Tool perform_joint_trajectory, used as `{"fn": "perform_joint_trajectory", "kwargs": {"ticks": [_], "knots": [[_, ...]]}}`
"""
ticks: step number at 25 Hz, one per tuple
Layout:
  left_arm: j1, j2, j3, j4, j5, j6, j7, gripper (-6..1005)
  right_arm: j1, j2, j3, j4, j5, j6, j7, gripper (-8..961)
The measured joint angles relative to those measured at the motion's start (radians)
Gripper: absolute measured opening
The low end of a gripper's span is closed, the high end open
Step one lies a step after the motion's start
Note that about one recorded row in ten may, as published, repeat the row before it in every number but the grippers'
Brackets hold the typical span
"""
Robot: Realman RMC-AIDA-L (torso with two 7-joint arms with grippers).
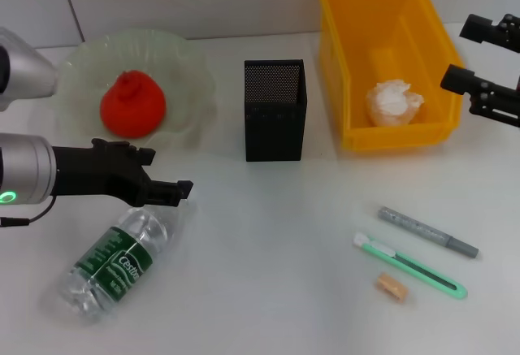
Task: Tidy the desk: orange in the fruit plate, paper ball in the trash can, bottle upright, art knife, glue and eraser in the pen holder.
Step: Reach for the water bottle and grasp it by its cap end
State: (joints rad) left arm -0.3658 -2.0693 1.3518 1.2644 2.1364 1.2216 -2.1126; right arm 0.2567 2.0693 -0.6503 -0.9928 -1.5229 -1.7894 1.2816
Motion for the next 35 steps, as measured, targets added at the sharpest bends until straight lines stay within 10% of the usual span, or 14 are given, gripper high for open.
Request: {"fn": "perform_joint_trajectory", "kwargs": {"ticks": [35], "knots": [[-0.096,-0.002,0.111,-0.023,0.174,-0.021,-0.277,843,0.010,0.004,-0.003,0.031,-0.027,0.004,-0.013,701]]}}
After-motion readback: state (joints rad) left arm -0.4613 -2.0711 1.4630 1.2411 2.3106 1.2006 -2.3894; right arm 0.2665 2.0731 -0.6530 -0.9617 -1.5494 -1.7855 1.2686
